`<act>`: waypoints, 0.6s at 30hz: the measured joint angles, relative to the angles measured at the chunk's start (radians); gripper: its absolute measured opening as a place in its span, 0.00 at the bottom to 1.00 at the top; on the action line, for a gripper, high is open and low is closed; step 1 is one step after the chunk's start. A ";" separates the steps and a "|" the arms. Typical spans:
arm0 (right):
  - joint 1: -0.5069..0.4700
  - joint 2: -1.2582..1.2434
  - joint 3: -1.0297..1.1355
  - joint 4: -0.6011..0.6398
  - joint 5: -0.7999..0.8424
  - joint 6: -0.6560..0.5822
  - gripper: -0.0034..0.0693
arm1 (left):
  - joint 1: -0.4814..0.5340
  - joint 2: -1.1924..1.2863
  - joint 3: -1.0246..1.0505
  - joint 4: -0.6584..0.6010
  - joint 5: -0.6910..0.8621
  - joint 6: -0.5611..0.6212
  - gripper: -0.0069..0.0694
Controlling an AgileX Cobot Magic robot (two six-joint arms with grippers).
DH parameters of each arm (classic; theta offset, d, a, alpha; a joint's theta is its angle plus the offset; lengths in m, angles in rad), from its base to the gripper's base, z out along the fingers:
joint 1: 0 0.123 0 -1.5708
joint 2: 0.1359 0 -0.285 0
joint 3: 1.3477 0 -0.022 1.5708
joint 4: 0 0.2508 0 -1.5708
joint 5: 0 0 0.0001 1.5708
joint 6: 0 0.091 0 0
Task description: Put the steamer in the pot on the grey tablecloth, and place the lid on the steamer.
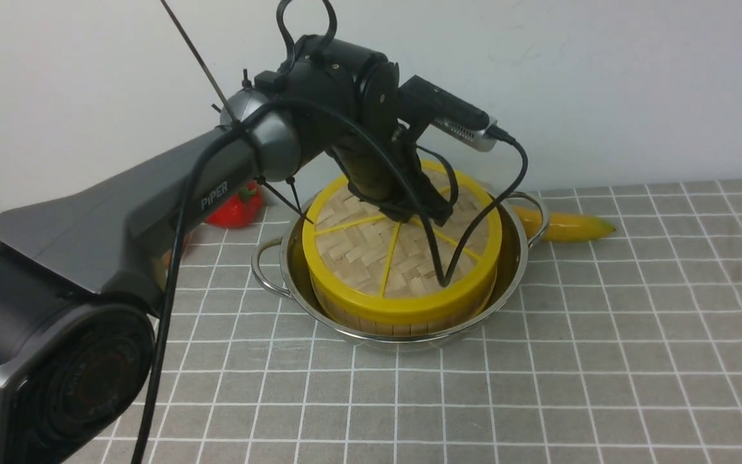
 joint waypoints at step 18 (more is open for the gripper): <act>0.000 0.000 0.000 -0.071 0.000 -0.020 0.72 | -0.002 -0.459 -0.396 0.207 0.233 -0.037 0.86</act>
